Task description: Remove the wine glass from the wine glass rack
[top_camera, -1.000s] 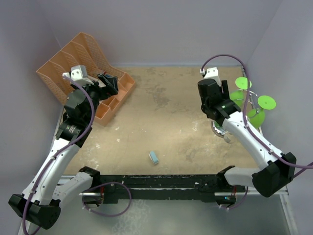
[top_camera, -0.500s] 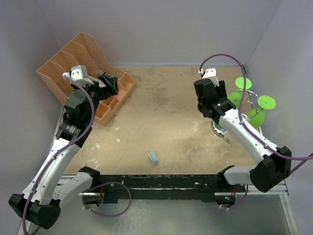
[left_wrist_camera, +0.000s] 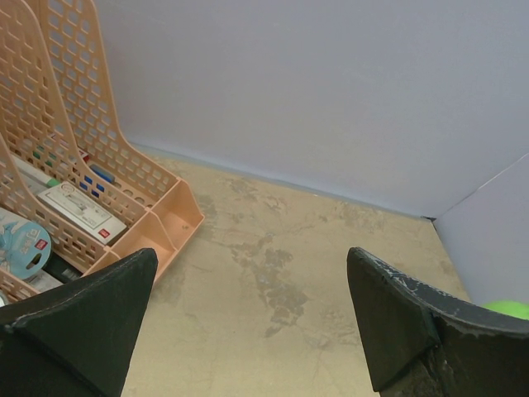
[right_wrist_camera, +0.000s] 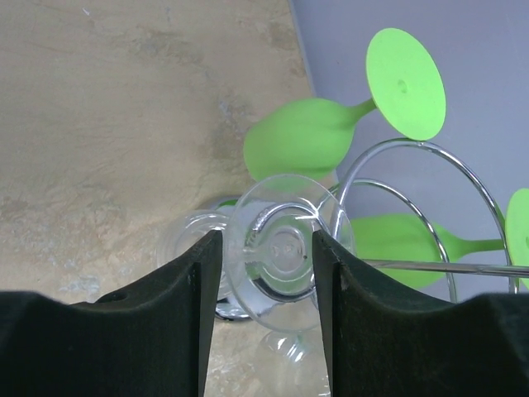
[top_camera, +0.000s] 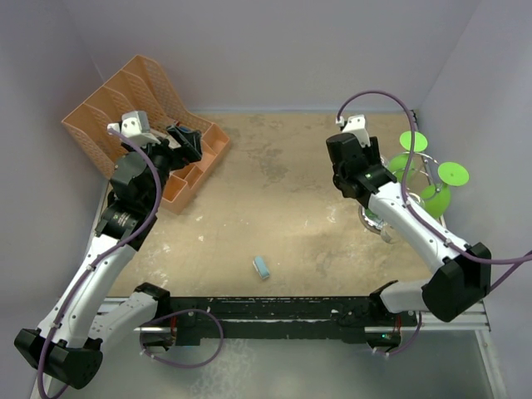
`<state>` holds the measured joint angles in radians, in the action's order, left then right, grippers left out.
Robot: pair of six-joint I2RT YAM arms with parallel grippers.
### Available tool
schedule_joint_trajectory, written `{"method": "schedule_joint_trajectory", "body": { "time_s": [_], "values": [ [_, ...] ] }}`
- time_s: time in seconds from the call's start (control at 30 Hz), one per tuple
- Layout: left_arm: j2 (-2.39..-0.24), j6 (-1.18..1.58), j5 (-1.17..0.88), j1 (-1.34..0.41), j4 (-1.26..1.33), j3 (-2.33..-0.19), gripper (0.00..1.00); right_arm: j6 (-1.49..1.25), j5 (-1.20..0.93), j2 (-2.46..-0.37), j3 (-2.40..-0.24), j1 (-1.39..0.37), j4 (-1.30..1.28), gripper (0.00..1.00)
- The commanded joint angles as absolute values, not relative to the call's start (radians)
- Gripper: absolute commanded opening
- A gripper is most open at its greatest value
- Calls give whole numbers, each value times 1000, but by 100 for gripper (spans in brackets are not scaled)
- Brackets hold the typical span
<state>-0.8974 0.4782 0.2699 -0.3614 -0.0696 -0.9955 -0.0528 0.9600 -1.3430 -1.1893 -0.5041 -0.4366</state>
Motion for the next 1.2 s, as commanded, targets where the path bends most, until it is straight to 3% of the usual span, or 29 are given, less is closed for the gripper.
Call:
{"method": "schedule_joint_trajectory", "body": {
  "time_s": [0.0, 1.17],
  "values": [
    [-893, 472, 276, -368, -34, -1018, 93, -68, 1011, -1346, -1238, -512, -416, 49],
    [-891, 468, 286, -384, -35, -1017, 93, 130, 1047, -1318, -1234, -522, -334, 17]
  ]
}}
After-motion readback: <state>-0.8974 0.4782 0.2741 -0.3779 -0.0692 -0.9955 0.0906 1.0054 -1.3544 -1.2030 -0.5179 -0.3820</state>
